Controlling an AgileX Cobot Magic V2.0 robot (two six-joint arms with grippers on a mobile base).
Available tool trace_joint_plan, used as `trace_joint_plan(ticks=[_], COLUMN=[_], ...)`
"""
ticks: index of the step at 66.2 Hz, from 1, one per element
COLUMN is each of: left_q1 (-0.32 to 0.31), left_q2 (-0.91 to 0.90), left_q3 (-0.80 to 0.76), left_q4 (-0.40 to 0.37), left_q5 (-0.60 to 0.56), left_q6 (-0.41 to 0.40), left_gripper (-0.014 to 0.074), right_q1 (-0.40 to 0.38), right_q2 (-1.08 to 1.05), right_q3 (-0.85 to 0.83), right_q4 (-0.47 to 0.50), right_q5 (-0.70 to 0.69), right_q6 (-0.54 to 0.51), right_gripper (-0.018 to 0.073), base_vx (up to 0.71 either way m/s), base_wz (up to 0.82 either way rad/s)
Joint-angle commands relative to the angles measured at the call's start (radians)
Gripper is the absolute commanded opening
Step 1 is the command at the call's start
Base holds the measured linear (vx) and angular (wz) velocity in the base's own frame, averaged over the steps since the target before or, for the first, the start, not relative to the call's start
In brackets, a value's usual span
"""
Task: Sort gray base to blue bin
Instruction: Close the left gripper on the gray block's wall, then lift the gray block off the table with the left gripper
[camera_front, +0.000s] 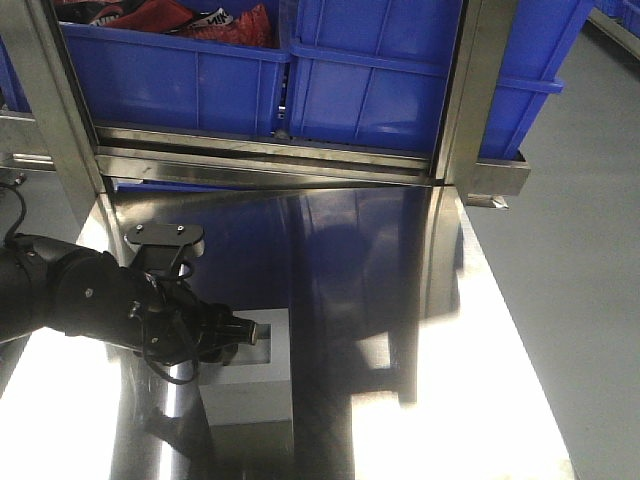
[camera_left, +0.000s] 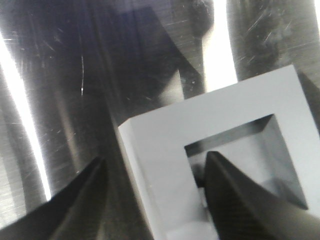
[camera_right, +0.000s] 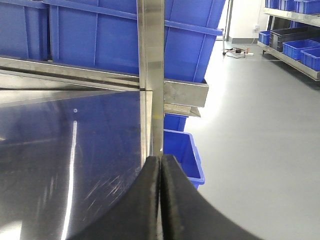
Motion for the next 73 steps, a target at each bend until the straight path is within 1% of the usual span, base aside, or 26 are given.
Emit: trace_joint_plan(ticks=[1, 7, 15, 34, 41, 51, 64, 73], left_q1=[-0.004, -0.004, -0.004, -0.003, -0.003, -0.003, -0.003, -0.003], left_q2=[-0.019, -0.019, -0.019, -0.06, -0.118, -0.234, -0.434, -0.605], left_q3=[-0.023, -0.023, -0.023, -0.022, -0.022, -0.011, 0.08, 0.186], left_q4=[-0.002, 0.001, 0.001, 0.01, 0.048, 0.115, 0.166, 0.166], left_q5=[-0.02, -0.02, -0.024, -0.065, -0.088, -0.083, -0.192, -0.288], left_q6=[-0.006, -0.001, 0.033, 0.057, 0.058, 0.067, 0.067, 0.08], left_gripper=[0.0281, 0.016, -0.0007, -0.0006, -0.0006, -0.0006, -0.0006, -0.0006], right_q1=[-0.005, -0.005, -0.005, -0.005, -0.005, -0.005, -0.005, -0.005], right_q2=[-0.011, -0.011, -0.011, -0.011, -0.011, -0.011, -0.011, -0.011], right_q3=[0.014, 0.014, 0.014, 0.014, 0.014, 0.014, 0.014, 0.014], right_q4=[-0.006, -0.006, -0.006, -0.006, -0.006, -0.006, -0.006, -0.006], right_q5=[-0.075, -0.075, -0.075, -0.075, -0.075, -0.075, -0.075, -0.075], right_q6=[-0.005, -0.005, -0.005, -0.005, -0.005, -0.005, -0.005, -0.005], right_gripper=[-0.0009, -0.0009, -0.0009, -0.0009, -0.0009, -0.0009, -0.0009, -0.0009], base_vx=[0.0, 0.0, 0.0, 0.0, 0.0, 0.0, 0.0, 0.0], base_wz=[0.0, 0.0, 0.0, 0.0, 0.0, 0.0, 0.0, 0.0])
